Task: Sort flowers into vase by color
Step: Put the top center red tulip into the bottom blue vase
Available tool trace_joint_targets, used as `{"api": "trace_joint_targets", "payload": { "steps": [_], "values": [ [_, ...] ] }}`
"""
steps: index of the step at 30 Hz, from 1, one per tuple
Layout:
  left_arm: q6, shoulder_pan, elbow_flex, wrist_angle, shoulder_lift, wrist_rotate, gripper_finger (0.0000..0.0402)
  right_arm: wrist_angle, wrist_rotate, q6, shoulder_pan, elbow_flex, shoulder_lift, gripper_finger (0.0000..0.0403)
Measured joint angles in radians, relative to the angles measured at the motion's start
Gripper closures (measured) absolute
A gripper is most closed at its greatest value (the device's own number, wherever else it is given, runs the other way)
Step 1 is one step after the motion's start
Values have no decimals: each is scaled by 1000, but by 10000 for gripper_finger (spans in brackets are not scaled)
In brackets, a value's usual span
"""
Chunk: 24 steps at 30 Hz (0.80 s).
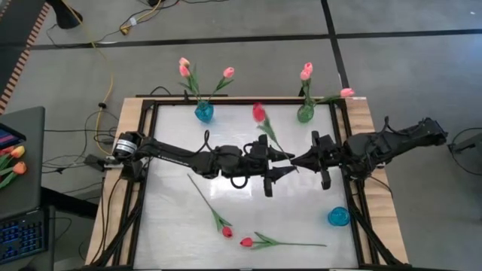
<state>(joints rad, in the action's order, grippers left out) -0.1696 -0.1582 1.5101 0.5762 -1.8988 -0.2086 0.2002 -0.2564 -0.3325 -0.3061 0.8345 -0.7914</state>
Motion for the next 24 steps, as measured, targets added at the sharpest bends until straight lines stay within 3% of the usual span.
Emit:
{"api": "trace_joint_targets", "payload": {
  "steps": [6,11,16,24],
  "values": [
    [-12,11,0,-33,2,8,320,4,0,1,0,0,0,386],
    [-14,19,0,-122,45,10,352,-8,-8,16,0,0,8,386],
    [8,22,0,-162,72,-6,352,-10,-16,27,2,0,18,385],
    [18,22,0,-159,72,-28,317,-25,-16,49,2,0,18,385]
  ]
}}
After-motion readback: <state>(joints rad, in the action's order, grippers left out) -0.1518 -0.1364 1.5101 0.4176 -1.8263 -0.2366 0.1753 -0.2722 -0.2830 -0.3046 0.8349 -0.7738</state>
